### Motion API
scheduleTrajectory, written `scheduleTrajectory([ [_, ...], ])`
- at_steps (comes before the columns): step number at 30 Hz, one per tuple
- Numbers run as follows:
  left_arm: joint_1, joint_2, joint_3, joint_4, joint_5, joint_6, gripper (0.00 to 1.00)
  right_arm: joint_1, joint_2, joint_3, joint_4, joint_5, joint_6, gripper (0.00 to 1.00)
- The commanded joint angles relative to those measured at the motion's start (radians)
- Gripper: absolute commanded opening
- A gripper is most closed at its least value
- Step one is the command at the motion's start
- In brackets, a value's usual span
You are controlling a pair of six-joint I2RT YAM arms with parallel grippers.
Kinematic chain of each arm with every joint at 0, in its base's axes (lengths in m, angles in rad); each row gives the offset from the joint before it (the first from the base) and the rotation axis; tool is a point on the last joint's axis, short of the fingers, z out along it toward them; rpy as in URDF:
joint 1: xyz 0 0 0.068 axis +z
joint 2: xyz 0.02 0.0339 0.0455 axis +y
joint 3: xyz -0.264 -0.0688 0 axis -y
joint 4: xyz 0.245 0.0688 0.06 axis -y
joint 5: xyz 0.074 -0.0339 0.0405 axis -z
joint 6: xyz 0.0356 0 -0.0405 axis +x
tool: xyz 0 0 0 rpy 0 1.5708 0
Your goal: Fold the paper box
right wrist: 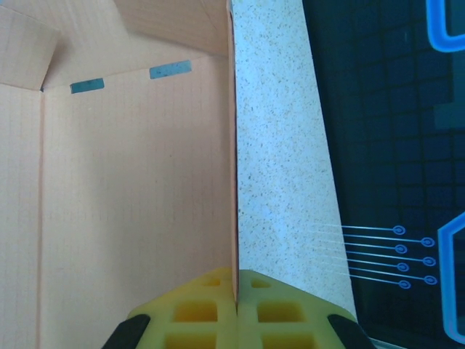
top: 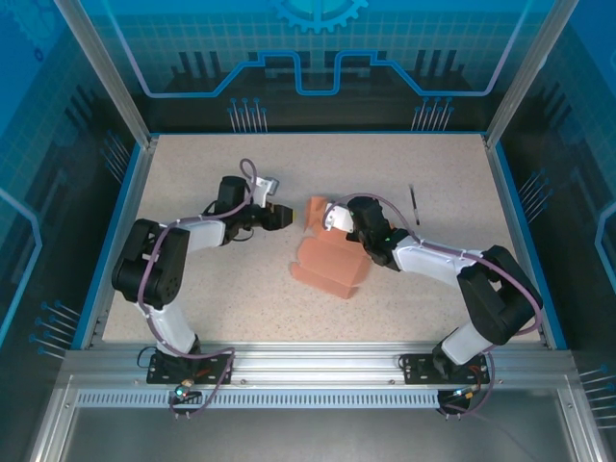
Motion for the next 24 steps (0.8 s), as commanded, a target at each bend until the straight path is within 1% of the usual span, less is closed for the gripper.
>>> scheduleTrajectory([
  [1, 0.01, 0.002, 0.067, -0.104, -0.1, -0.018, 0.52, 0.011, 0.017, -0.024, 0.098, 0.033, -0.058, 0.0],
  [4, 0.01, 0.044, 0.139, -0.218, -0.144, 0.006, 0.51, 0.021, 0.012, -0.042, 0.151, 0.049, -0.084, 0.0],
  [11, -0.004, 0.151, 0.267, -0.348, -0.122, 0.036, 0.51, 0.039, 0.031, -0.064, 0.246, 0.078, -0.154, 0.0],
  [19, -0.043, 0.23, 0.358, -0.402, -0.075, 0.11, 0.51, 0.047, 0.062, -0.079, 0.296, 0.1, -0.192, 0.0],
  [24, -0.056, 0.241, 0.357, -0.393, -0.035, 0.136, 0.51, 0.048, 0.072, -0.086, 0.302, 0.101, -0.195, 0.0],
])
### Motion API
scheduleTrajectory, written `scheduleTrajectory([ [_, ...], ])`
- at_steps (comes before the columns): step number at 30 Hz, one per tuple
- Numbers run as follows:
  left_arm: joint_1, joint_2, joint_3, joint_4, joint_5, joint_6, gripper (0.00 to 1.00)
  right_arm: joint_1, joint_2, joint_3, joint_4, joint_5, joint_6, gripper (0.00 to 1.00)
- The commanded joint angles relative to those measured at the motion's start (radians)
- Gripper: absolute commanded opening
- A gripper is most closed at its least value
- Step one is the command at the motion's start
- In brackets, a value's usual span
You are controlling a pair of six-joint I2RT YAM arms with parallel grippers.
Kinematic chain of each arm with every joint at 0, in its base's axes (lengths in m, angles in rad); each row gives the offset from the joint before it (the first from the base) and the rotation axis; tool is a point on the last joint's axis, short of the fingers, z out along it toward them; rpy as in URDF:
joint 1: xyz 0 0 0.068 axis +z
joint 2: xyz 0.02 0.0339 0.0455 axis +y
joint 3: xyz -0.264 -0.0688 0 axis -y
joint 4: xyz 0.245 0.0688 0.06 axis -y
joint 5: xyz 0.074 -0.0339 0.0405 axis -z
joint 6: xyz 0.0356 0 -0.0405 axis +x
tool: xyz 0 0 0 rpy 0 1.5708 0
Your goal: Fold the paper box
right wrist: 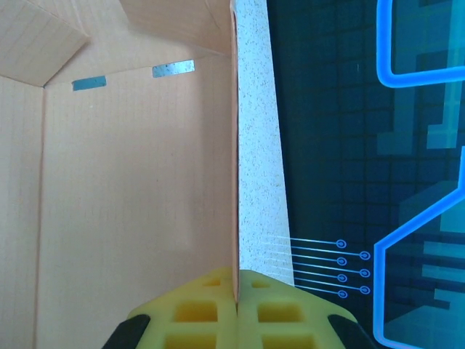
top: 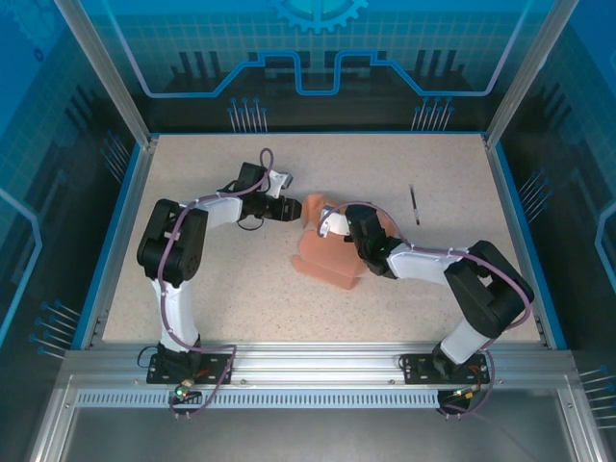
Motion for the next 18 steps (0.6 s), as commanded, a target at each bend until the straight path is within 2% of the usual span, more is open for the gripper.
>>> scheduleTrajectory([
  [1, -0.008, 0.015, 0.018, -0.028, 0.056, 0.056, 0.51, 0.011, 0.019, -0.01, 0.043, 0.017, -0.02, 0.0],
  [18, -0.019, -0.011, 0.011, -0.048, 0.115, 0.071, 0.52, 0.003, 0.024, -0.004, 0.003, 0.013, 0.021, 0.0],
])
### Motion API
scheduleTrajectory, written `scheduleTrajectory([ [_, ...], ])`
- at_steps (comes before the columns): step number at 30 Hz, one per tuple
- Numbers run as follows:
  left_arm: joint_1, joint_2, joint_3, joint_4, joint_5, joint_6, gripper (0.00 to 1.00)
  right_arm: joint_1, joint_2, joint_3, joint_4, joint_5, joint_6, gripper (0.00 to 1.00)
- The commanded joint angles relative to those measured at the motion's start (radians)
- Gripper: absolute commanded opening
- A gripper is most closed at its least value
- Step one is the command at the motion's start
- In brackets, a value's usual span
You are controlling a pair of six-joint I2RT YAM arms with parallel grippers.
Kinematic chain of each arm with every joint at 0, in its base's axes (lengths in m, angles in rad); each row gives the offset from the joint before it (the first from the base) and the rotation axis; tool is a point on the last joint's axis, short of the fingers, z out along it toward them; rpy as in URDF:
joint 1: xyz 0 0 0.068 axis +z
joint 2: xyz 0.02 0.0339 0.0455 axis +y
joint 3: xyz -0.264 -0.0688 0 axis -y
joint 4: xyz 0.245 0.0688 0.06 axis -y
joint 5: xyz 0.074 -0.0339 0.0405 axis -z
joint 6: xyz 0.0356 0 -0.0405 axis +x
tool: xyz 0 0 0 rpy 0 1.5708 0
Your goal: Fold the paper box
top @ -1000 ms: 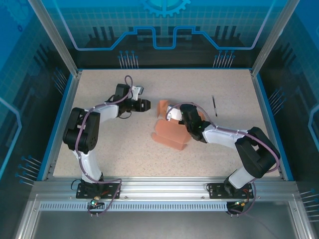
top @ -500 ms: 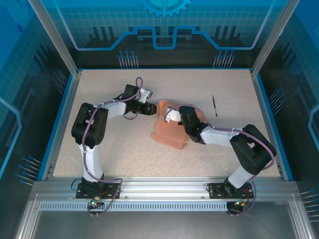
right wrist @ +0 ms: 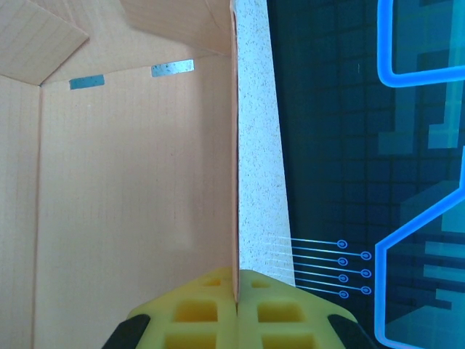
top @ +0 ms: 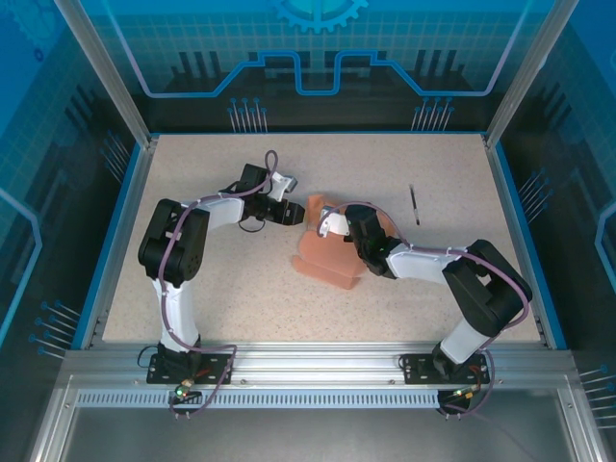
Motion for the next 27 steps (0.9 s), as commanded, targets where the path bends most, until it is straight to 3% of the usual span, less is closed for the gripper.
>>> scheduleTrajectory([
  [1, -0.008, -0.015, 0.01, -0.018, 0.053, 0.008, 0.53, 0.003, 0.014, -0.003, -0.006, 0.011, 0.018, 0.0],
  [17, -0.027, -0.015, 0.037, 0.036, 0.096, -0.074, 0.53, 0.006, 0.003, 0.005, -0.024, -0.002, 0.034, 0.0],
  [27, -0.027, -0.01, 0.076, -0.002, 0.058, -0.05, 0.53, -0.006, -0.034, 0.016, -0.079, -0.039, 0.058, 0.0],
])
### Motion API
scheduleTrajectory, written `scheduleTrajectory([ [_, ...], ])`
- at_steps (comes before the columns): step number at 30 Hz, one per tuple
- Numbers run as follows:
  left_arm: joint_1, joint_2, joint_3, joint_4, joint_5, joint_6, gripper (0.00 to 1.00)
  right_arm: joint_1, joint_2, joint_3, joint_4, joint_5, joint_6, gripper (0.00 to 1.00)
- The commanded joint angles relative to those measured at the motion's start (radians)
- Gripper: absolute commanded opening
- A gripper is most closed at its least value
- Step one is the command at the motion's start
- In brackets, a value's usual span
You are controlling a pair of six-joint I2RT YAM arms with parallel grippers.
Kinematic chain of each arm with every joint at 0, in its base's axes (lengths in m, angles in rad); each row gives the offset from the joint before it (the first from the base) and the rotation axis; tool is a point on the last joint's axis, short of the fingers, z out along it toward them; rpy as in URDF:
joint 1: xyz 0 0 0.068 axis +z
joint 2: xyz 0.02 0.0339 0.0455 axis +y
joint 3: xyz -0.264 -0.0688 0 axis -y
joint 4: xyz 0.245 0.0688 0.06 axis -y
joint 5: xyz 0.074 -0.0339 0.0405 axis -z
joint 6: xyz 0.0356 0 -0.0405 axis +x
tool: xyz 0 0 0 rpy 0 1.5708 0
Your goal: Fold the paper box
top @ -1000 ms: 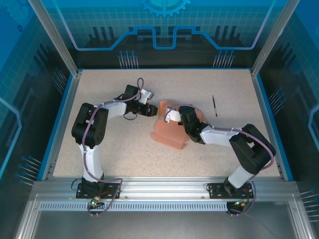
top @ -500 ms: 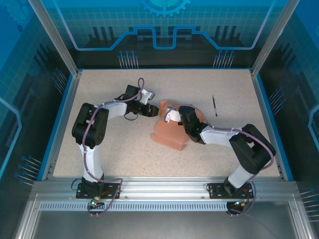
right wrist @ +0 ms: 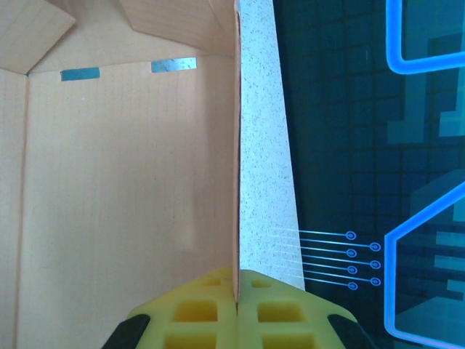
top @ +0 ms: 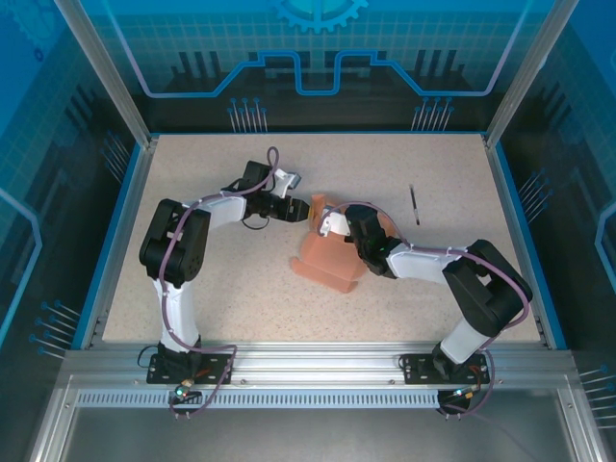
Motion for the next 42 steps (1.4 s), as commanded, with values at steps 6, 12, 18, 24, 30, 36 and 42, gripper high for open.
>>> scheduleTrajectory([
  [6, -0.011, -0.002, 0.054, -0.011, 0.027, 0.003, 0.53, -0.01, -0.037, 0.035, -0.094, -0.06, 0.046, 0.0],
  [12, -0.016, -0.011, 0.021, -0.015, 0.033, 0.028, 0.53, -0.016, -0.031, 0.051, -0.122, -0.062, 0.065, 0.0],
  [18, -0.016, -0.022, -0.021, -0.014, 0.049, 0.063, 0.53, -0.022, -0.031, 0.057, -0.118, -0.067, 0.066, 0.0],
  [24, -0.015, -0.022, -0.009, -0.069, 0.06, 0.144, 0.52, -0.032, -0.043, 0.052, -0.106, -0.09, 0.056, 0.0],
  [30, -0.015, -0.011, 0.008, -0.103, 0.06, 0.213, 0.52, -0.042, -0.05, 0.045, -0.083, -0.126, 0.04, 0.0],
  [36, -0.015, 0.006, 0.028, -0.102, 0.065, 0.215, 0.48, -0.041, -0.033, 0.058, -0.09, -0.125, 0.032, 0.0],
  [42, -0.015, 0.006, 0.029, -0.096, 0.103, 0.223, 0.5, -0.042, -0.024, 0.066, -0.093, -0.127, 0.031, 0.0],
])
